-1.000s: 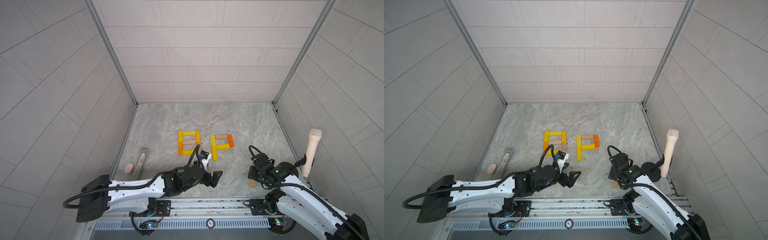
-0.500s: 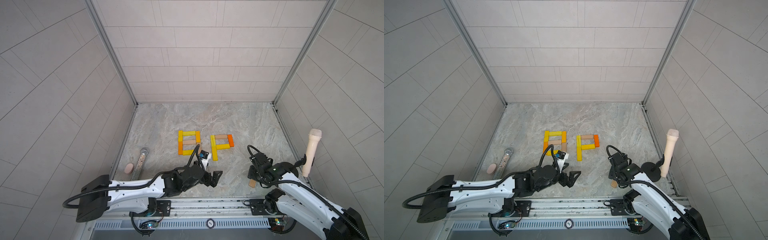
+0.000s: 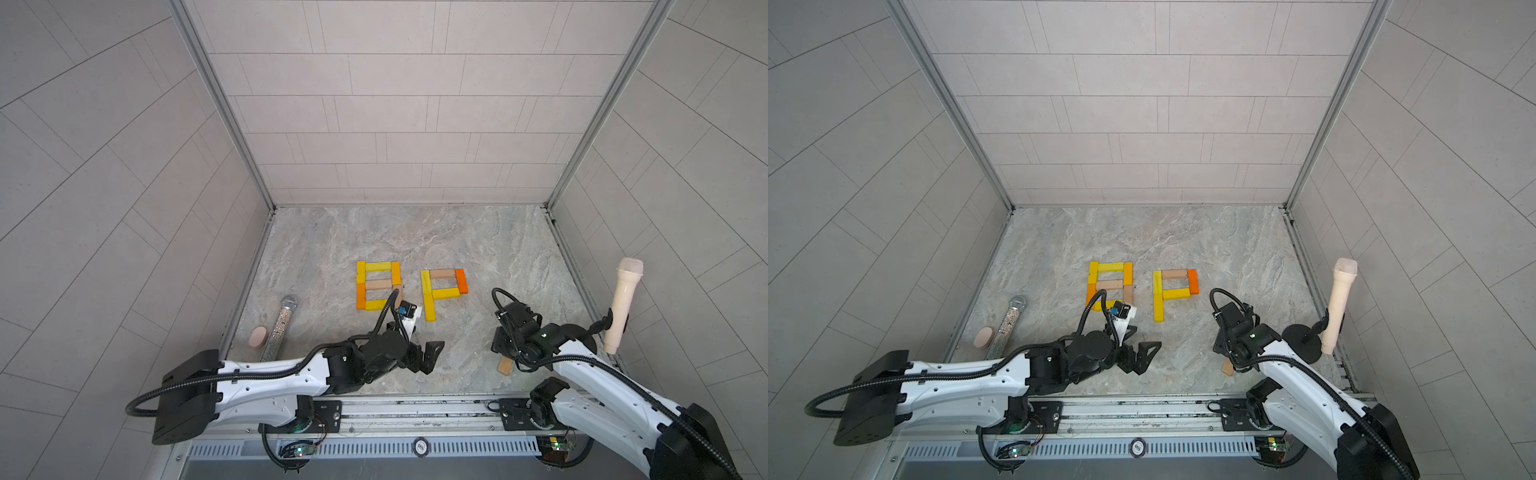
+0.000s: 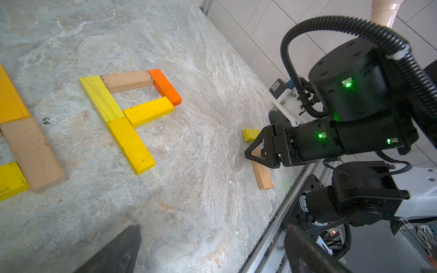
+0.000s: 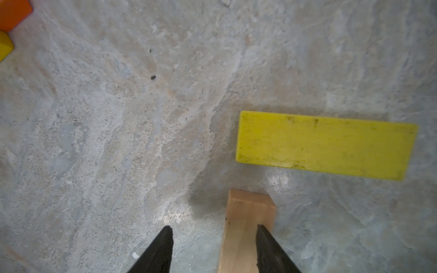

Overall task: Assemble the number 8 with building blocks
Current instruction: Pick up the building block from the center of the board.

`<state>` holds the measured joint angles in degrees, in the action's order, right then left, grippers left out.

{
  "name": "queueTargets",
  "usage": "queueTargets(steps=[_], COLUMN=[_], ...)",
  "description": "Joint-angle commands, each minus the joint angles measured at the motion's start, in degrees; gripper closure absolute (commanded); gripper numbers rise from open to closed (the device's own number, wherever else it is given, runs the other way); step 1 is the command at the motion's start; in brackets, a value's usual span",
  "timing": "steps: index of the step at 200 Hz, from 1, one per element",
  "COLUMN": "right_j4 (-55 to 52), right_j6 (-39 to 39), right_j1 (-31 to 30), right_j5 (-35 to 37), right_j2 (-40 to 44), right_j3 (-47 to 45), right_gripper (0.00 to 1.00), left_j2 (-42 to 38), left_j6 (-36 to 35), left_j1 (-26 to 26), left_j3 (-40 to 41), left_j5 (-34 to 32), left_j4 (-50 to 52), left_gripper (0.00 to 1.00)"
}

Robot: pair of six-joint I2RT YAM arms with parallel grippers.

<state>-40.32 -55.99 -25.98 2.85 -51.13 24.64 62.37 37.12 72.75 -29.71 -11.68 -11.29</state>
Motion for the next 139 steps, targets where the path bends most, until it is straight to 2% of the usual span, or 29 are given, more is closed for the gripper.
queueTargets(steps=[1, 35, 91, 139], right_j4=[-2.5, -8.7, -7.0, -4.0], right_j6=[-4.3, -6.7, -8.3, -9.6], right_j1=[-0.3, -0.7, -0.7, -0.7], right_j5=[2.9, 8.0, 5.1, 2.5], right_j2=[-0.7, -0.9, 1.5, -2.7], right_j3=[0.5, 3.0, 1.3, 1.1], right_gripper=[0.41, 0.45, 0.46, 0.46], left_j2=[-0.6, -3.3, -7.3, -7.1], left_j6=[2.0, 1.9, 0.8, 1.4], left_j1=[-0.2, -0.2, -0.9, -1.0], left_j3=[-0.6, -0.4, 0.1, -0.1], left_j5=[-2.2, -2.9, -2.2, -1.9], left_j4=[1.1, 3.4, 7.1, 7.5], left_gripper=[0.00, 0.00, 0.00, 0.00])
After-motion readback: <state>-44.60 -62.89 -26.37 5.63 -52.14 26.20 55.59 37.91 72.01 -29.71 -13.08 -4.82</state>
